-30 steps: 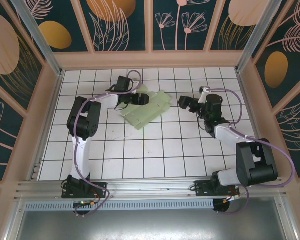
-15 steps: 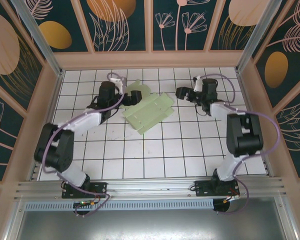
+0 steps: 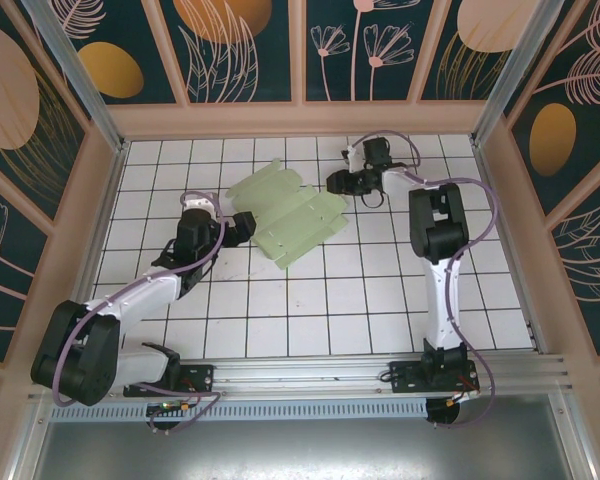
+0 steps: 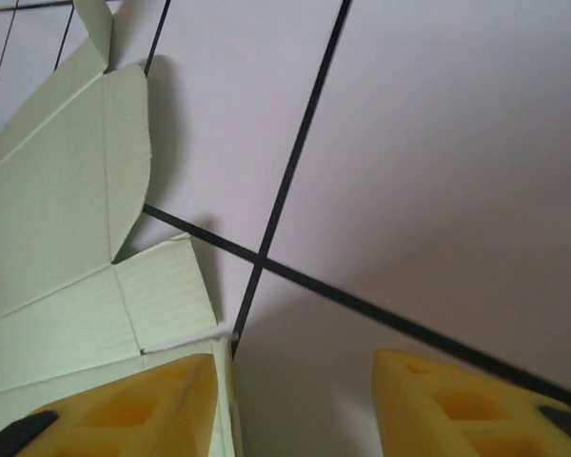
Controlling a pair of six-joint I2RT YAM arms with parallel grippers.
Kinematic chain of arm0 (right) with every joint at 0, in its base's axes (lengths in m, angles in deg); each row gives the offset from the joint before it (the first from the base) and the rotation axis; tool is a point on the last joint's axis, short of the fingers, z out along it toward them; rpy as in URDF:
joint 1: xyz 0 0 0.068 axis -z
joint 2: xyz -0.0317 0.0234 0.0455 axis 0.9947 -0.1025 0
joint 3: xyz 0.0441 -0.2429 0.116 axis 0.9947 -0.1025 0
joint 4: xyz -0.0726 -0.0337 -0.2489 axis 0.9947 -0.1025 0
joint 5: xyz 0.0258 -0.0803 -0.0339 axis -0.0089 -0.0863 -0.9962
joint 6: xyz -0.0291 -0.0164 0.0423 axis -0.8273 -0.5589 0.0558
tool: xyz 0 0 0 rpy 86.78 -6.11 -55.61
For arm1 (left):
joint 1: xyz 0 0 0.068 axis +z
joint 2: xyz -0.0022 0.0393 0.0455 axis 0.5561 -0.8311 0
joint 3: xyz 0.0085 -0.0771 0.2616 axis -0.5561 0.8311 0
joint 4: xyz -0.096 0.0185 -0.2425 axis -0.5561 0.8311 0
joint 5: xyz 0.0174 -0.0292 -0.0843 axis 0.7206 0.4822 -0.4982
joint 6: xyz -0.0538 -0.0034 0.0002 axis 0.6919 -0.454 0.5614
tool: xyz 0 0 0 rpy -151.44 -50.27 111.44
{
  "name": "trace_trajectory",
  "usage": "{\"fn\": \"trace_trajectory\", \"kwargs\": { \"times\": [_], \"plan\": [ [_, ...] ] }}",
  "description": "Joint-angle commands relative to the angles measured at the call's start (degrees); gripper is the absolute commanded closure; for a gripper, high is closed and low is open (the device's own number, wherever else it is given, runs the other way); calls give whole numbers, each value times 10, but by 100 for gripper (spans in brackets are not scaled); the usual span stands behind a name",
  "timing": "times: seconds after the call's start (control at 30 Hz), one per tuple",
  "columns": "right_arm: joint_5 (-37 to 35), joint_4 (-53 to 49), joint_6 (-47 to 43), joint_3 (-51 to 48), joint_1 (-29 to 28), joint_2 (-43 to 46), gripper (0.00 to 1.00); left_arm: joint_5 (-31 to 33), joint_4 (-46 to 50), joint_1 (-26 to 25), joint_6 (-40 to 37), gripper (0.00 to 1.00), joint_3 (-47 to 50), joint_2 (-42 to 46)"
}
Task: Fold the paper box
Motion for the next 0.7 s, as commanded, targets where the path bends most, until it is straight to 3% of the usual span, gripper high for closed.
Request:
{"fn": "trace_trajectory", "kwargs": {
  "times": [0.0,0.1,0.17,0.4,0.67],
  "plan": [
    [28,-54,-15,54,0,-29,63,8,-9,2,10,1,4,-4],
    [27,-66,-19,65,0,-33,85,3,-12,1,10,1,0,-16],
    [21,-60,-17,53,2,-20,92,1,-15,2,13,1,-3,-24],
    [28,7,-17,-32,10,42,100,-8,-24,2,11,1,-21,-56],
    [134,-127,-250,6,5,30,100,-11,-1,1,-40,1,-87,-114]
  ]
}}
